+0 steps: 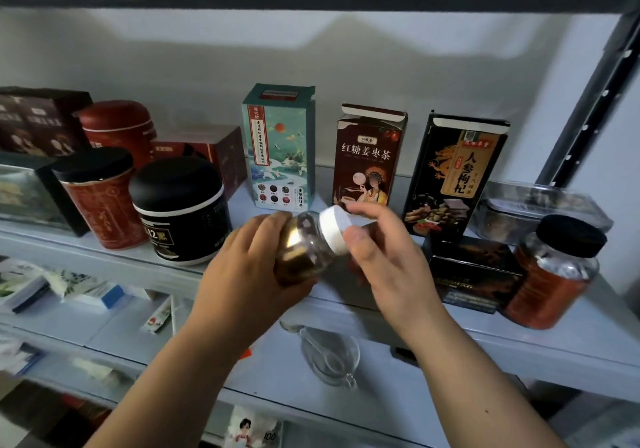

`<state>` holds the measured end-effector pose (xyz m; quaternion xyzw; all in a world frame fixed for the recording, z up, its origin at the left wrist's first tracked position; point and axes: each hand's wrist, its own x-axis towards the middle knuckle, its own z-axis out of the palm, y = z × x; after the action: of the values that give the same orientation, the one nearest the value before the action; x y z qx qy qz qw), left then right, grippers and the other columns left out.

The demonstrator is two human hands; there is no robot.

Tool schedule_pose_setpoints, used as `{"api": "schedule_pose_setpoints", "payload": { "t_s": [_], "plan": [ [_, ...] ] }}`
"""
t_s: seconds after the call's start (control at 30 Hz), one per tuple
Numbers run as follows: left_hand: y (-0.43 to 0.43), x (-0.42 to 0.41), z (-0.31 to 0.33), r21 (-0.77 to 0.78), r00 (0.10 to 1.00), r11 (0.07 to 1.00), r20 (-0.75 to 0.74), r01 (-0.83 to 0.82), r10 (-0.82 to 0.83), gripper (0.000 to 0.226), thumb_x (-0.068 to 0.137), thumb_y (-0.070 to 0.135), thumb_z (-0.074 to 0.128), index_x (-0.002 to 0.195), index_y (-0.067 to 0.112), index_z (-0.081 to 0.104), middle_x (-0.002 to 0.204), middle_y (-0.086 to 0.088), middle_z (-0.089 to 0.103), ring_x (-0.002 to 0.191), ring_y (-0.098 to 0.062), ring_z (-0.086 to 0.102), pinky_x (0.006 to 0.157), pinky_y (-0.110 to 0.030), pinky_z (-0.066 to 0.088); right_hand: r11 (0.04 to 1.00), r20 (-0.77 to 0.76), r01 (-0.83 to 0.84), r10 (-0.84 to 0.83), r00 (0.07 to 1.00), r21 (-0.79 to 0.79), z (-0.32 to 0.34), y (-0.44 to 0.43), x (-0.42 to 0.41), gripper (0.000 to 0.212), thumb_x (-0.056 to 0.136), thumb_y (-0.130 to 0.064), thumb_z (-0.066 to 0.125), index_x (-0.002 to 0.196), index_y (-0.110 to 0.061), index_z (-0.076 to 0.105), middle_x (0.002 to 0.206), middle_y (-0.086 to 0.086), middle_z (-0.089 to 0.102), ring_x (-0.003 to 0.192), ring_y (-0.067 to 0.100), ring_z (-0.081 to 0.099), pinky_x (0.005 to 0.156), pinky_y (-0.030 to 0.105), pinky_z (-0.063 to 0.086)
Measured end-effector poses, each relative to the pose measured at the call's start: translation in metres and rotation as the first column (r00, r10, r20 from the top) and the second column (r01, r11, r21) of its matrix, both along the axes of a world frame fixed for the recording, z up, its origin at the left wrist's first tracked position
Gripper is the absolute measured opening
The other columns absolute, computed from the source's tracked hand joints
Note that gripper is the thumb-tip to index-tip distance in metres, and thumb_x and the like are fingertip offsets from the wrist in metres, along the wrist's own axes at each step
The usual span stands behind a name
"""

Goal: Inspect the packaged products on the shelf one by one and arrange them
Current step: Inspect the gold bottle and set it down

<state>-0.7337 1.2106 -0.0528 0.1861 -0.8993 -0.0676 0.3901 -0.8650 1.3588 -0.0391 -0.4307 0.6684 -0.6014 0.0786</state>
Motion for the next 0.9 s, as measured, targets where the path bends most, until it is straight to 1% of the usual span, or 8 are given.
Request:
{"api": "schedule_pose_setpoints", "payload": {
  "t_s": [0.13, 0.23, 0.37, 0.47, 0.57, 0.7, 0.83, 0.9],
  "plan": [
    [0.006, 0.007, -0.004, -0.215, 0.999, 0.977, 0.034, 0.013, -0.006, 0.081, 0.065, 0.044, 0.084, 0.131, 0.004, 0.06, 0.122, -0.015, 0.067, 0.106, -0.037, 0.065, 0.085, -0.045, 0.057, 0.953, -0.41, 0.18, -0.066, 0.91, 0.246, 0.009, 0.001, 0.009, 0.06, 0.087, -0.082, 0.023, 0.105, -0.031, 0.046, 0.073, -0.008, 0.058, 0.07, 0.015, 0.058, 0.059, 0.036, 0.044],
    [0.013, 0.007, -0.004, -0.251, 0.999, 0.968, 0.05, 0.018, -0.006, 0.081, 0.061, 0.039, 0.088, 0.129, 0.004, 0.062, 0.119, -0.014, 0.068, 0.101, -0.039, 0.067, 0.079, -0.045, 0.059, 0.917, -0.498, 0.303, -0.142, 0.856, 0.26, 0.003, 0.001, 0.012, 0.059, 0.084, -0.079, 0.007, 0.101, -0.031, 0.038, 0.074, -0.006, 0.059, 0.069, 0.02, 0.054, 0.057, 0.036, 0.035],
    [0.016, 0.013, 0.008, -0.109, 0.988, 0.989, 0.133, 0.097, -0.082, 0.079, 0.06, 0.053, 0.079, 0.129, 0.02, 0.059, 0.12, -0.001, 0.059, 0.087, -0.029, 0.067, 0.067, -0.038, 0.059, 0.962, -0.468, 0.192, -0.081, 0.88, 0.193, -0.002, 0.007, 0.006, 0.049, 0.094, -0.069, 0.017, 0.104, -0.029, 0.044, 0.075, -0.01, 0.055, 0.069, 0.011, 0.053, 0.057, 0.032, 0.034],
    [0.015, 0.018, 0.024, 0.102, 0.959, 0.988, 0.248, 0.119, -0.141, 0.08, 0.057, 0.066, 0.073, 0.13, 0.041, 0.05, 0.116, 0.015, 0.043, 0.082, -0.015, 0.06, 0.068, -0.029, 0.054, 0.988, -0.404, -0.058, 0.112, 0.908, 0.144, -0.004, 0.016, -0.003, 0.034, 0.102, -0.053, 0.035, 0.121, -0.03, 0.051, 0.101, -0.016, 0.056, 0.095, 0.007, 0.057, 0.074, 0.029, 0.044],
    [0.011, 0.02, 0.032, -0.092, 0.956, 0.993, 0.291, 0.073, -0.043, 0.086, 0.059, 0.054, 0.081, 0.137, 0.034, 0.049, 0.121, 0.007, 0.048, 0.092, -0.022, 0.063, 0.073, -0.036, 0.058, 0.982, -0.273, -0.101, 0.142, 0.951, 0.16, -0.004, 0.021, -0.005, 0.041, 0.098, -0.058, 0.036, 0.135, -0.043, 0.045, 0.121, -0.019, 0.059, 0.112, 0.003, 0.056, 0.091, 0.023, 0.044],
    [0.018, 0.015, 0.036, -0.383, 0.971, 0.922, 0.237, 0.056, 0.04, 0.079, 0.063, 0.044, 0.077, 0.135, 0.016, 0.058, 0.118, -0.008, 0.058, 0.097, -0.032, 0.064, 0.069, -0.041, 0.059, 0.977, -0.181, 0.084, -0.048, 0.982, 0.197, -0.007, 0.013, 0.002, 0.047, 0.089, -0.078, 0.016, 0.091, -0.043, 0.048, 0.078, -0.021, 0.06, 0.075, 0.002, 0.055, 0.073, 0.037, 0.045],
    [0.015, 0.014, 0.049, 0.065, 0.91, 0.982, 0.369, 0.178, -0.189, 0.077, 0.058, 0.066, 0.07, 0.129, 0.041, 0.052, 0.11, 0.017, 0.051, 0.086, -0.008, 0.061, 0.068, -0.026, 0.055, 0.983, -0.38, 0.088, -0.022, 0.925, 0.158, 0.0, 0.018, 0.0, 0.039, 0.097, -0.066, 0.02, 0.099, -0.035, 0.044, 0.074, -0.018, 0.054, 0.068, 0.006, 0.05, 0.061, 0.037, 0.042],
    [0.009, 0.015, 0.052, 0.282, 0.863, 0.943, 0.415, 0.177, -0.286, 0.075, 0.055, 0.065, 0.077, 0.124, 0.051, 0.051, 0.109, 0.023, 0.05, 0.09, -0.001, 0.057, 0.075, -0.021, 0.05, 0.984, -0.421, -0.021, 0.093, 0.902, 0.174, 0.002, 0.023, -0.002, 0.034, 0.1, -0.054, 0.03, 0.119, -0.032, 0.049, 0.098, -0.016, 0.057, 0.091, 0.006, 0.056, 0.074, 0.035, 0.046]
  ]
}}
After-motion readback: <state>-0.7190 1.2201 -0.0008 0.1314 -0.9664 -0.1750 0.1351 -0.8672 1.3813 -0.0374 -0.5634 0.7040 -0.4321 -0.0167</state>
